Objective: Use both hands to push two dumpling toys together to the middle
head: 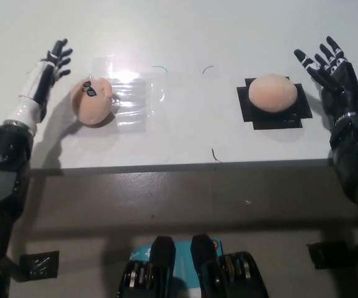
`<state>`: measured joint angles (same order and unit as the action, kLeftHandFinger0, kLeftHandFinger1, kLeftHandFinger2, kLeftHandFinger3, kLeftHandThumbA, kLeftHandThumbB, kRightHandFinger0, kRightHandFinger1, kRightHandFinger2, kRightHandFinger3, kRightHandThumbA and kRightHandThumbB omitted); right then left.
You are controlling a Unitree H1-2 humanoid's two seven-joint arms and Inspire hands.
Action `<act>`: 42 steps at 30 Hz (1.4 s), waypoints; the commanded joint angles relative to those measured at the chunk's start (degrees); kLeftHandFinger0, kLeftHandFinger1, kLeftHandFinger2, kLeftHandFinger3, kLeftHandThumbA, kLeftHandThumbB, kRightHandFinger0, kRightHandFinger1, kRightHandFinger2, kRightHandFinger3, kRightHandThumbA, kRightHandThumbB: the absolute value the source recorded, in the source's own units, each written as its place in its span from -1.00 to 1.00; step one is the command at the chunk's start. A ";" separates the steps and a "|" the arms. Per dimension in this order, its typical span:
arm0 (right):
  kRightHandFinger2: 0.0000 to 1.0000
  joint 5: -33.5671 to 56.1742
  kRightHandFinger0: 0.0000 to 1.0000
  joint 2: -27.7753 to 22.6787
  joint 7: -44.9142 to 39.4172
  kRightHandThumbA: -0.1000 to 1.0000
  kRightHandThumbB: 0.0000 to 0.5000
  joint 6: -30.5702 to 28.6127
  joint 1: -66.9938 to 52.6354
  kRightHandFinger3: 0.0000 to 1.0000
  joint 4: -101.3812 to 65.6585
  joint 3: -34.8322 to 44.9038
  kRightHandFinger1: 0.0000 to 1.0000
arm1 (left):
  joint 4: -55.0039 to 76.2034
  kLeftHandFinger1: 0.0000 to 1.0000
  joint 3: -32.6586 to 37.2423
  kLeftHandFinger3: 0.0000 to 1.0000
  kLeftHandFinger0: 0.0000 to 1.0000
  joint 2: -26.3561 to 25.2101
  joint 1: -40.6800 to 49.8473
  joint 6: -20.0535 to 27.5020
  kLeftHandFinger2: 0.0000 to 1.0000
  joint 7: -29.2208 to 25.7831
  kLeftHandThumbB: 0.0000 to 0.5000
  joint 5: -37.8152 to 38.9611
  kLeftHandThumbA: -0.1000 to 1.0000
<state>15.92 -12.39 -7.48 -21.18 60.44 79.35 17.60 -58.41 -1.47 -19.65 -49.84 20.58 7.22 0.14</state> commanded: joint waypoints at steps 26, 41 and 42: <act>1.00 0.29 1.00 9.93 -1.92 1.00 -0.38 -4.22 -1.66 1.00 -2.31 -0.76 1.00 | 4.56 1.00 -0.20 1.00 1.00 8.08 4.07 -1.10 1.00 -0.80 0.87 0.94 1.00; 1.00 1.32 1.00 13.42 -1.75 1.00 -0.34 -4.59 -2.47 1.00 -2.80 -0.31 1.00 | 3.58 1.00 -1.46 1.00 1.00 13.75 2.59 3.04 1.00 -4.00 0.52 1.06 1.00; 1.00 0.80 1.00 13.64 -1.15 1.00 -0.34 -5.16 -2.74 1.00 -2.80 -0.65 1.00 | 3.51 1.00 -1.42 1.00 1.00 14.12 2.53 3.26 1.00 -4.51 0.47 0.86 1.00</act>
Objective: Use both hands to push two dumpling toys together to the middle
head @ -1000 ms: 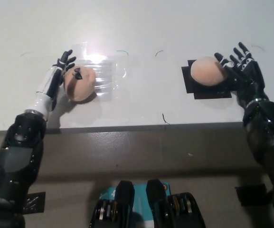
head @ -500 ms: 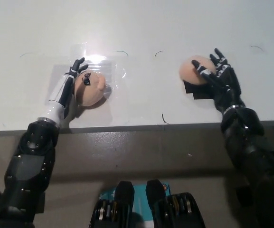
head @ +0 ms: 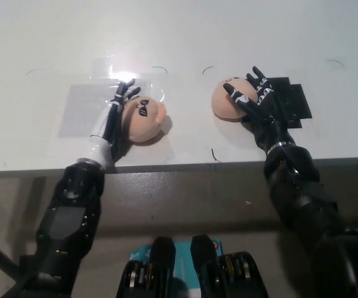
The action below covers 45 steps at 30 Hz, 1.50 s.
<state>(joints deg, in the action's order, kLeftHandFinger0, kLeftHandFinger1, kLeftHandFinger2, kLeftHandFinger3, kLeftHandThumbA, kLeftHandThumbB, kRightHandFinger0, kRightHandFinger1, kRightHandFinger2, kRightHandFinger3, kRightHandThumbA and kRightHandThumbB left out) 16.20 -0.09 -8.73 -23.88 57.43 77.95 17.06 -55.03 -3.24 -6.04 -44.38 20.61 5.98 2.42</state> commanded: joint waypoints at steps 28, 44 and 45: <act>1.00 1.44 1.00 7.42 -2.50 1.00 -0.26 -3.05 -2.52 1.00 -2.75 -0.64 1.00 | -0.97 1.00 3.17 1.00 1.00 6.03 -4.75 0.43 1.00 -7.84 0.42 -4.34 1.00; 1.00 -0.68 1.00 7.56 -1.38 1.00 -0.38 -3.05 -2.24 1.00 -3.60 -2.44 1.00 | -2.72 1.00 3.91 1.00 1.00 3.67 -5.38 2.44 1.00 -8.39 0.70 -6.07 1.00; 1.00 -1.94 1.00 6.97 -0.86 1.00 -0.28 -3.05 -2.47 1.00 -4.17 -3.33 1.00 | -2.84 1.00 3.99 1.00 1.00 3.11 -5.55 2.47 1.00 -8.15 0.72 -6.18 1.00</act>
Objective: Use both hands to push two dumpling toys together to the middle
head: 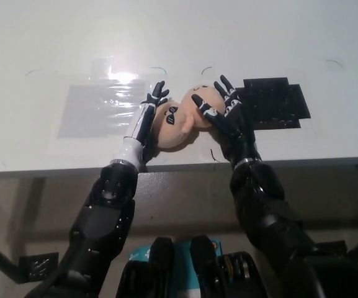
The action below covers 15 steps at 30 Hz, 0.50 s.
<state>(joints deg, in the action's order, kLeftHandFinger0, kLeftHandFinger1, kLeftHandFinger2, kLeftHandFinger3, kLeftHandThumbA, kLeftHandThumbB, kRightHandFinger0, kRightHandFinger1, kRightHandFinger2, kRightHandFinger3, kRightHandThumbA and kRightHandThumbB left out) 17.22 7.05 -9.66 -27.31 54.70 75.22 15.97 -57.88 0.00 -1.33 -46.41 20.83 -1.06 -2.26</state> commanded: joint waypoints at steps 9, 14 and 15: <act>1.00 -7.99 1.00 -4.69 3.19 1.00 -0.11 0.38 -2.33 1.00 -10.16 -8.01 1.00 | 2.16 1.00 2.07 1.00 1.00 -8.02 -3.74 2.00 1.00 1.43 0.65 -2.95 1.00; 1.00 -9.85 1.00 -7.57 5.96 1.00 0.19 0.38 -2.89 1.00 -15.30 -8.61 1.00 | 7.21 1.00 3.06 1.00 1.00 -11.93 -3.40 -1.35 1.00 1.89 0.70 -4.27 1.00; 1.00 -9.53 1.00 -7.87 5.80 1.00 0.25 0.38 -2.80 1.00 -15.55 -8.50 1.00 | 7.52 1.00 2.96 1.00 1.00 -12.22 -3.50 -1.57 1.00 2.00 0.68 -4.00 1.00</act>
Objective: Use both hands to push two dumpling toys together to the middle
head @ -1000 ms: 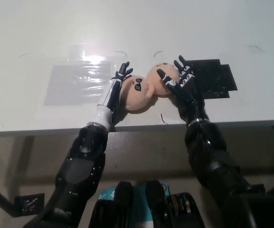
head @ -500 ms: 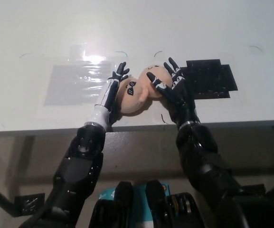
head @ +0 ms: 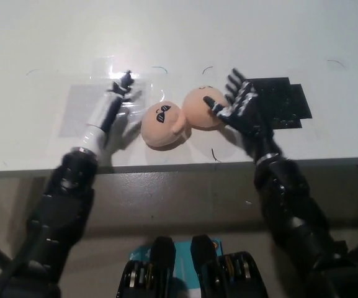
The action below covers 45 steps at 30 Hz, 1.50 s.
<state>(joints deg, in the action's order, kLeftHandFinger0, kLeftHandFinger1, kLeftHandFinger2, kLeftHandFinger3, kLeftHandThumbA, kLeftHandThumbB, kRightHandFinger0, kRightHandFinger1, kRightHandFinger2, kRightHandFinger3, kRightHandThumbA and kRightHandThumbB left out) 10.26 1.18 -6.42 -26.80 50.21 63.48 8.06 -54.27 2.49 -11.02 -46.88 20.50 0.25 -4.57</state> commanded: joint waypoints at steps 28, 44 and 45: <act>1.00 -0.80 1.00 -9.50 -2.98 1.00 0.13 10.50 -40.68 1.00 -72.99 -3.30 1.00 | 63.19 1.00 -5.01 1.00 1.00 -9.20 38.72 -0.48 1.00 3.91 0.30 5.57 1.00; 1.00 2.79 1.00 -10.36 -5.63 1.00 0.09 3.23 -55.66 1.00 -68.69 -5.90 1.00 | 65.72 1.00 -8.08 1.00 1.00 -8.12 57.49 6.42 1.00 5.22 0.34 7.29 1.00; 1.00 2.63 1.00 -10.49 -5.87 1.00 0.07 3.21 -56.01 1.00 -67.98 -6.14 1.00 | 65.12 1.00 -8.04 1.00 1.00 -7.93 57.69 6.42 1.00 5.24 0.33 6.87 1.00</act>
<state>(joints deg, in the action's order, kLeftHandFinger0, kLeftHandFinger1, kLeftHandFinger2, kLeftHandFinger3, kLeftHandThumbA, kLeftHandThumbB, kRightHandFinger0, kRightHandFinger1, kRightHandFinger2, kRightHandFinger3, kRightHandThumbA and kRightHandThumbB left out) 10.88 -8.38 -9.61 -21.42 -5.54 -5.10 3.11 11.10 -4.71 -18.45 10.69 22.13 4.59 1.10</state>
